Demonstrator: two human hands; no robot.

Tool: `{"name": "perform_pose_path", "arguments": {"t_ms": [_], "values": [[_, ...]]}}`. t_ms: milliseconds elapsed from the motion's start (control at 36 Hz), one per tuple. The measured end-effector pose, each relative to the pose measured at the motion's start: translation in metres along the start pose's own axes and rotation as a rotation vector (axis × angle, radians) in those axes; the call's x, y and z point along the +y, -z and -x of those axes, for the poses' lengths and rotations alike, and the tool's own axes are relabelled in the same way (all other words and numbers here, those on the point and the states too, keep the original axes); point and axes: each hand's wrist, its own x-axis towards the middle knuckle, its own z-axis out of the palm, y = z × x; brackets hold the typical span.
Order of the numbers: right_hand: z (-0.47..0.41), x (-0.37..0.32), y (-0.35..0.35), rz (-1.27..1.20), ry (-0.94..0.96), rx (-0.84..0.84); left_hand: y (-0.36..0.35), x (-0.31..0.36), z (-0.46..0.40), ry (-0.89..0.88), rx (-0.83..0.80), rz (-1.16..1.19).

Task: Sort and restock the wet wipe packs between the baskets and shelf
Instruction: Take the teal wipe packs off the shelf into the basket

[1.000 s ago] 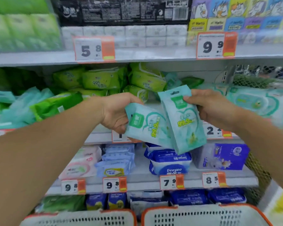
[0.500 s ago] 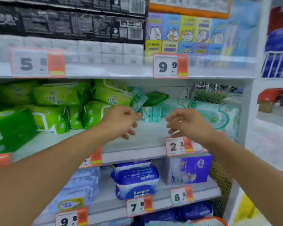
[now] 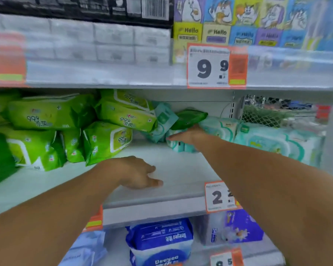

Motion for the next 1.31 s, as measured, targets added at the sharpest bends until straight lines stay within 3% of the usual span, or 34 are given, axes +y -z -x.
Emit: {"name": "perform_pose_path", "arguments": {"t_ms": [194, 389, 444, 528, 611, 694, 778, 917, 1028, 1139, 1306], "values": [[-0.017, -0.002, -0.022, 0.132, -0.013, 0.189, 0.007, -0.001, -0.002, 0.000, -0.014, -0.032], [0.041, 0.004, 0.014, 0.117, 0.017, 0.054, 0.010, 0.006, 0.012, 0.024, -0.022, 0.035], [0.066, 0.013, 0.025, 0.056, 0.055, 0.044, 0.013, 0.006, 0.019, 0.019, -0.008, 0.281], [0.107, 0.018, 0.039, -0.043, 0.193, 0.030, 0.021, -0.003, 0.037, 0.054, 0.051, 0.922], [0.144, 0.009, 0.043, -0.303, 0.251, 0.065, 0.024, -0.014, 0.053, -0.038, 0.068, 1.405], [0.173, -0.008, 0.038, -0.582, 0.179, -0.183, 0.023, -0.010, 0.079, -0.169, 0.128, 1.500], [0.194, -0.020, 0.027, -0.673, 0.167, -0.418, 0.018, -0.009, 0.104, -0.235, 0.200, 1.522], [0.216, -0.027, 0.006, -0.947, 0.124, -0.639, -0.003, -0.027, 0.137, -0.260, 0.266, 1.802], [0.234, -0.024, -0.015, -1.028, 0.089, -0.732, -0.029, -0.034, 0.154, -0.222, 0.306, 2.007], [0.246, -0.016, -0.033, -1.152, 0.059, -0.584, -0.051, -0.040, 0.165, -0.257, 0.315, 2.083], [0.248, 0.012, -0.019, -1.158, -0.010, -0.348, -0.070, -0.074, 0.174, -0.173, 0.541, 2.133]]}}
